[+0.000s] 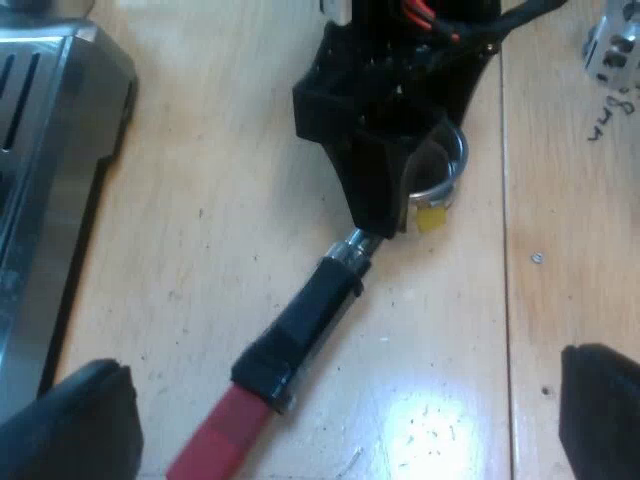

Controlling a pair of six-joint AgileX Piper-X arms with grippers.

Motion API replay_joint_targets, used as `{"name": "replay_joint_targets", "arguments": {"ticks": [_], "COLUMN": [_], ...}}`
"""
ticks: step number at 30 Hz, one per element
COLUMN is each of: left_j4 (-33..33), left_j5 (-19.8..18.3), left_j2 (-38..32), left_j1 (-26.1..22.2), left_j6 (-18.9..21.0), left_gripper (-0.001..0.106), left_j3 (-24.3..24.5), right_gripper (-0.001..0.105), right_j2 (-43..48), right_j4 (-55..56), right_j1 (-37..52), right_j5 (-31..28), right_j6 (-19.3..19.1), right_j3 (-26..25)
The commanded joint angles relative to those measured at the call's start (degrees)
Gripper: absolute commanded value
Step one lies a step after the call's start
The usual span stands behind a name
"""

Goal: Put the handle in the coffee machine

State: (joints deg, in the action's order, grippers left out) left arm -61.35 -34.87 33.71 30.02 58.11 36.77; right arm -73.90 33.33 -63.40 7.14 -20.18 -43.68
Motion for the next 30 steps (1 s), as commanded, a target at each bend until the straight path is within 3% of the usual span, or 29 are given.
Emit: {"name": "replay_joint_targets", "arguments": {"ticks": [1, 5, 9, 16, 18, 25, 30], "left_j4": [-1.7, -2.0, -2.1, -3.0, -6.2, -5.9, -1.4], "left_j5": [-1.8, -2.9, -2.4, -1.7, 0.6, -0.3, -0.7], "left_j2": [1.0, 2.0, 2.5, 3.3, 7.3, 11.1, 13.2], "left_j1": [0.3, 0.3, 0.3, 0.3, 1.4, 5.8, 5.8], "left_j6": [-0.2, -2.3, -9.4, -11.6, -13.5, -13.0, -8.5], "left_gripper": [0.086, 0.086, 0.086, 0.086, 0.086, 0.086, 0.086], "left_j3": [0.4, 0.4, 0.4, 0.4, 0.4, 0.4, 0.4], "right_gripper": [0.000, 0.000, 0.000, 0.000, 0.000, 0.000, 0.000], "right_j2": [0.9, 0.9, 0.9, 0.9, 0.9, 0.9, 0.9], "right_j4": [-0.9, -0.9, -0.6, 8.8, 9.7, 16.0, 21.0], "right_j1": [1.6, 3.3, 4.6, 4.6, 4.6, 7.2, 8.8], "right_j5": [4.3, 7.2, 10.4, 9.9, 9.7, 9.4, 9.4], "right_j6": [-6.8, -10.6, -16.2, -26.7, -27.9, -36.2, -39.8], "right_j3": [-0.6, -0.6, -1.1, -5.6, -6.0, -10.9, -14.8]}}
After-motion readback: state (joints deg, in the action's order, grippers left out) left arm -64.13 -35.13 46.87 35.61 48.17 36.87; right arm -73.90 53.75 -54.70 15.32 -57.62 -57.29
